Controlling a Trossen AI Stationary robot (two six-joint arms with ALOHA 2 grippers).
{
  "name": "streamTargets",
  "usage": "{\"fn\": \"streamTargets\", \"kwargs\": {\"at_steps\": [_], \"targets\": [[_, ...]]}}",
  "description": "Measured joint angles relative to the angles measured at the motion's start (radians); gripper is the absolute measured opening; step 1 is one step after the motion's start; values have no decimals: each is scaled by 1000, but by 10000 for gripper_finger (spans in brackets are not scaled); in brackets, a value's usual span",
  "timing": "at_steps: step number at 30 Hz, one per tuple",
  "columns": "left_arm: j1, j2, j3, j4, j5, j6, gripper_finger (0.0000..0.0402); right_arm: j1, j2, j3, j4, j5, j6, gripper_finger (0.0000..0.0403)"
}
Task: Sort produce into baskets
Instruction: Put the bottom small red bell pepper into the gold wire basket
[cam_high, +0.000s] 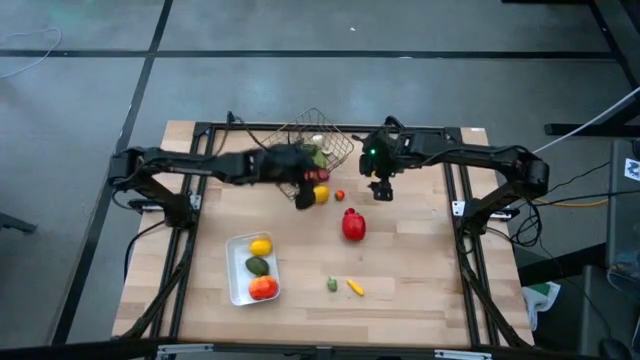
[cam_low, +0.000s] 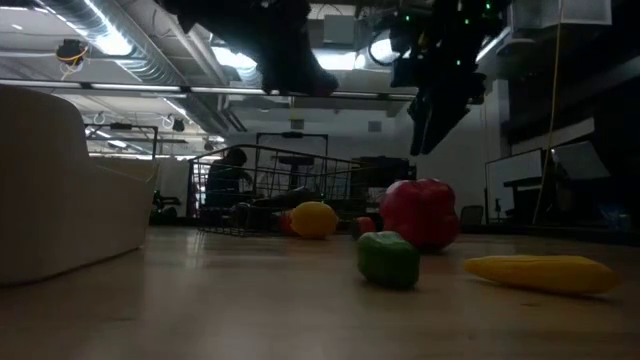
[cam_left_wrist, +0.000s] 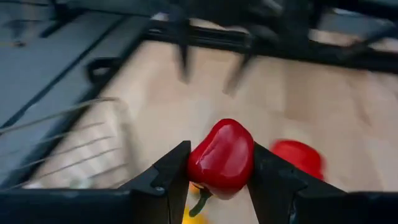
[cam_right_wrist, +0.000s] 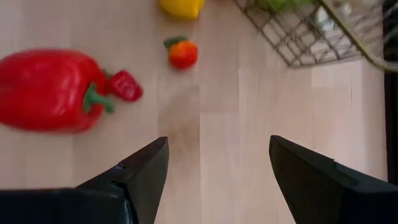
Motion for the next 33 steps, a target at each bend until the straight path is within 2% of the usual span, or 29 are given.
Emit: {"fn": "streamTargets", "kwargs": {"at_steps": [10, 14, 19, 33], "targets": [[209, 0, 0, -138, 0, -29, 139, 1, 1, -154, 277, -31, 5, 276], [245, 19, 0, -204, 0, -36, 139, 1, 9, -189, 372, -65, 10, 276], [266, 57, 0, -254, 0, -53, 139, 1, 33, -222, 507, -85, 106, 276], [316, 175, 0, -257, 2, -11, 140, 1, 150, -227, 551, -79, 134, 276]]}}
